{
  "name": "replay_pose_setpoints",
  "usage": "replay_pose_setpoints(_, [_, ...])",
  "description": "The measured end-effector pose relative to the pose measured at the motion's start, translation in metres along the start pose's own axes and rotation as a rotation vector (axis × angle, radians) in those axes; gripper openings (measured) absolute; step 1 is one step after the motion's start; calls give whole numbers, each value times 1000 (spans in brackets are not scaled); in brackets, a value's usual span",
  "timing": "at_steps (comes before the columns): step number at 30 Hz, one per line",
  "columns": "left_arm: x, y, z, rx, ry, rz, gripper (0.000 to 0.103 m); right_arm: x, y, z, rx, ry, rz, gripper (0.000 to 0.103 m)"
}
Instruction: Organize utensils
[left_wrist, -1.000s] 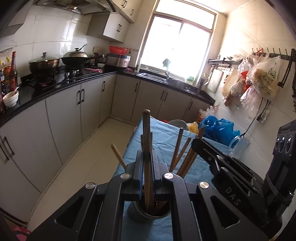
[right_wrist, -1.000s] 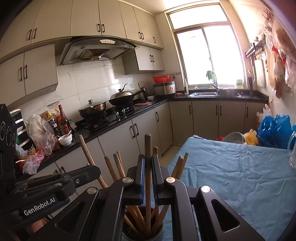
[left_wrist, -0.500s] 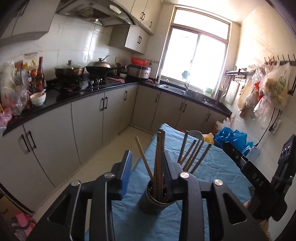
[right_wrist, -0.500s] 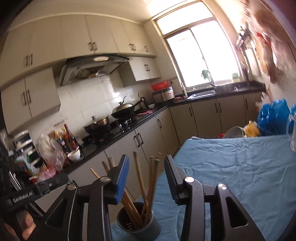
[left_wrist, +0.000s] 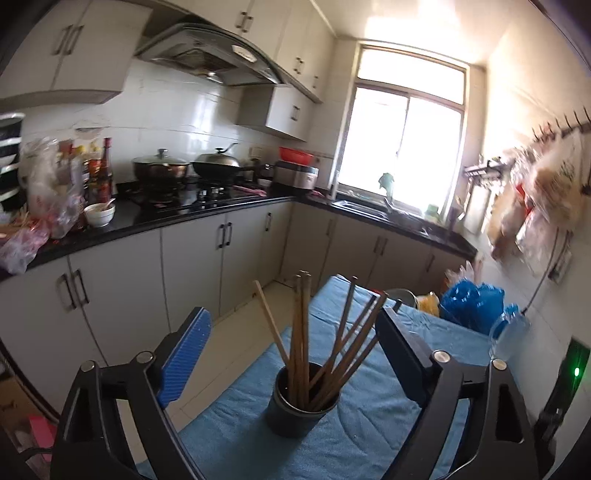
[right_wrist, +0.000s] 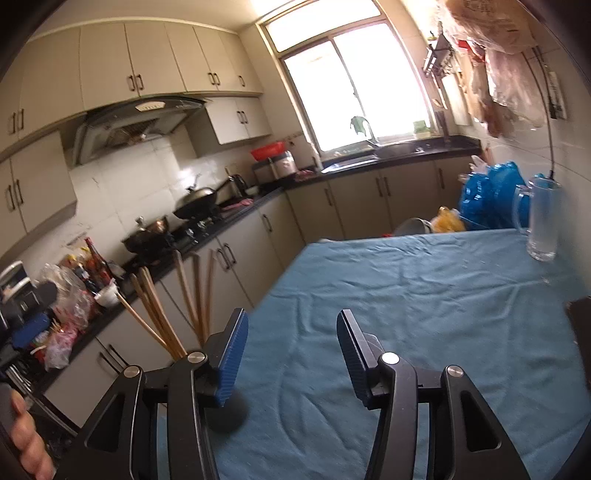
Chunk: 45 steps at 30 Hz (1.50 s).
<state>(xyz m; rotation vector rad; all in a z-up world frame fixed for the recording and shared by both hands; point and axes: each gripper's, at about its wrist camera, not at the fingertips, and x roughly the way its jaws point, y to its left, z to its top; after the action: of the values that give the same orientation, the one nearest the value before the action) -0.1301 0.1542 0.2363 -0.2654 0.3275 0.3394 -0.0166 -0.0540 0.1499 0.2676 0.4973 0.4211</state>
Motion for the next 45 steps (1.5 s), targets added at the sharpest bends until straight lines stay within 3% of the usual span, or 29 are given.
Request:
replay_pose_setpoints(6, [-11, 3, -8, -4, -14, 26, 97, -20, 2, -17, -14, 28, -21, 58])
replay_pose_setpoints(12, [-11, -4, -24, 80, 9, 94, 98, -35, 9, -30, -66, 42, -69, 61])
replay_pose_setpoints(17, [-30, -18, -37, 167, -85, 102, 100, -59, 6, -36, -72, 26, -125, 61])
replay_pose_setpoints(22, [-32, -50, -48, 200, -96, -78, 102, -113, -12, -48, -24, -28, -266, 63])
replay_pose_setpoints(25, [-32, -77, -55, 237, -99, -198, 102, -154, -29, -57, -3, -61, -428, 65])
replay_pose_setpoints(30, [-39, -108, -63, 254, -118, -358, 102, -195, -52, -60, 85, -74, -584, 65])
replay_pose_setpoints(38, [-50, -116, -64, 232, -135, -462, 103, -239, -29, -50, 81, -144, -712, 67])
replay_pose_setpoints(45, [-67, -109, -67, 228, -155, -515, 103, -256, -6, -50, 64, -171, -766, 73])
